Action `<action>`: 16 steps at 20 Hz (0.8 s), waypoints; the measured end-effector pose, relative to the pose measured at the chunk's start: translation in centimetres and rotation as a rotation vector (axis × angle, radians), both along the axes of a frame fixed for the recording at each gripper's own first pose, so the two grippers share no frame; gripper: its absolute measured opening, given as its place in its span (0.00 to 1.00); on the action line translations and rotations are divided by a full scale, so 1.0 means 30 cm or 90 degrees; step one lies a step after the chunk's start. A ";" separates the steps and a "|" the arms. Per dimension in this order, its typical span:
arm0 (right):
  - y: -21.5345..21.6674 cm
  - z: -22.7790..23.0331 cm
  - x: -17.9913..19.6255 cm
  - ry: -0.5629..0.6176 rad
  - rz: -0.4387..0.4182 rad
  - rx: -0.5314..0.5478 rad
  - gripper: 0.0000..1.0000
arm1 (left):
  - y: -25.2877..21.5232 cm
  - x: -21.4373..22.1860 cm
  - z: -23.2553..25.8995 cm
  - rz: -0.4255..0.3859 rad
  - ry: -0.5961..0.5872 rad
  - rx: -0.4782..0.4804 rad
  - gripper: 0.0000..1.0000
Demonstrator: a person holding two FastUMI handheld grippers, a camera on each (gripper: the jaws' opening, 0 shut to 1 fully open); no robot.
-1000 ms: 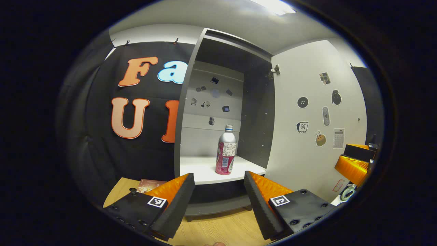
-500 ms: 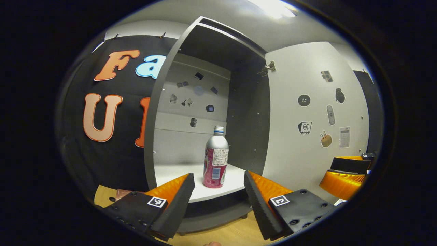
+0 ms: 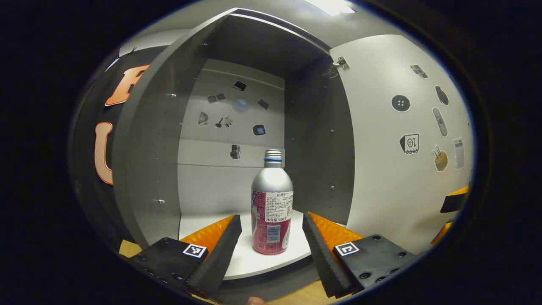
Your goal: Open the cabinet door with the right hand, grasp the bottle in the cabinet with the left hand and place it on the coaster, then close the cabinet door with the right hand.
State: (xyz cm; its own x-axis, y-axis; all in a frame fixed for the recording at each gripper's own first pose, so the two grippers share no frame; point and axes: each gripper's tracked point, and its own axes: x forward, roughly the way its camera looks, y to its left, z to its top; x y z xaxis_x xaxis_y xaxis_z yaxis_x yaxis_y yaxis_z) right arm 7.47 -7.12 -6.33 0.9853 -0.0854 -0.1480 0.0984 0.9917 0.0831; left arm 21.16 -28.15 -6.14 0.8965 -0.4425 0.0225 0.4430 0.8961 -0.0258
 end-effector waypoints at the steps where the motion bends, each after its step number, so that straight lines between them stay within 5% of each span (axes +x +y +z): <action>1: -0.001 -0.013 0.013 0.001 0.003 0.002 0.93 | -0.008 0.023 -0.012 -0.001 0.003 0.000 0.94; 13: -0.038 -0.009 0.022 -0.006 -0.021 -0.022 0.92 | -0.067 0.179 -0.023 -0.002 0.008 0.027 0.94; 16: -0.038 -0.007 0.005 -0.005 -0.016 -0.031 0.93 | -0.068 0.177 -0.024 0.002 0.008 0.036 0.86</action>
